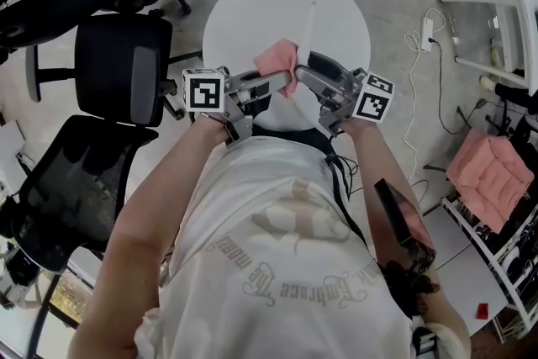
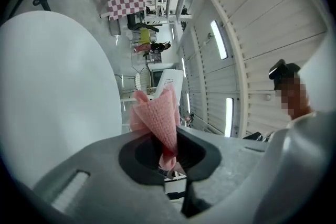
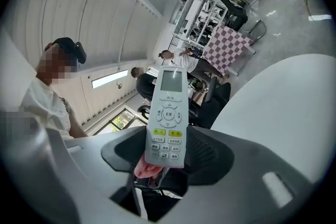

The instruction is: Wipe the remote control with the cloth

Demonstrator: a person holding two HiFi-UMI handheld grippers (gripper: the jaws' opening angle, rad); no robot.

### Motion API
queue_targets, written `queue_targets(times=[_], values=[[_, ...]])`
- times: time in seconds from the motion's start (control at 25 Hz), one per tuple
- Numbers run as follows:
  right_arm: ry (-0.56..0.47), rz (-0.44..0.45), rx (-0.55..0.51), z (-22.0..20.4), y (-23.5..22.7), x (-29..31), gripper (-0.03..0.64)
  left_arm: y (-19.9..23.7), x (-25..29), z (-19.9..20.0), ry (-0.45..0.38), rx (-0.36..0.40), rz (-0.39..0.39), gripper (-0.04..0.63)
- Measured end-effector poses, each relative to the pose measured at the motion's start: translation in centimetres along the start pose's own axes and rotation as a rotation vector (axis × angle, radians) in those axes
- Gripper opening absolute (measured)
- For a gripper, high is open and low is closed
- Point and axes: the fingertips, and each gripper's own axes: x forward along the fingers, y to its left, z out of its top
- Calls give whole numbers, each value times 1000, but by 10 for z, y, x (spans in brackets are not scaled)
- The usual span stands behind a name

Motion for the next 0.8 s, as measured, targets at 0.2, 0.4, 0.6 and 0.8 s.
queue_targets(times=[0.2,0.4,0.6,0.8], values=[[0,42,6,1,6,-3,247,-2,1,9,-37,19,-16,38],[73,57,-8,-13,9,-2,247,3,-1,30,-79,60,19,38],[137,38,-11,-28,5,1,247,4,-3,54,-76,155,65,38],[216,19,-33,-42,-1,-1,246,-7,-1,79,-120,149,45,38]])
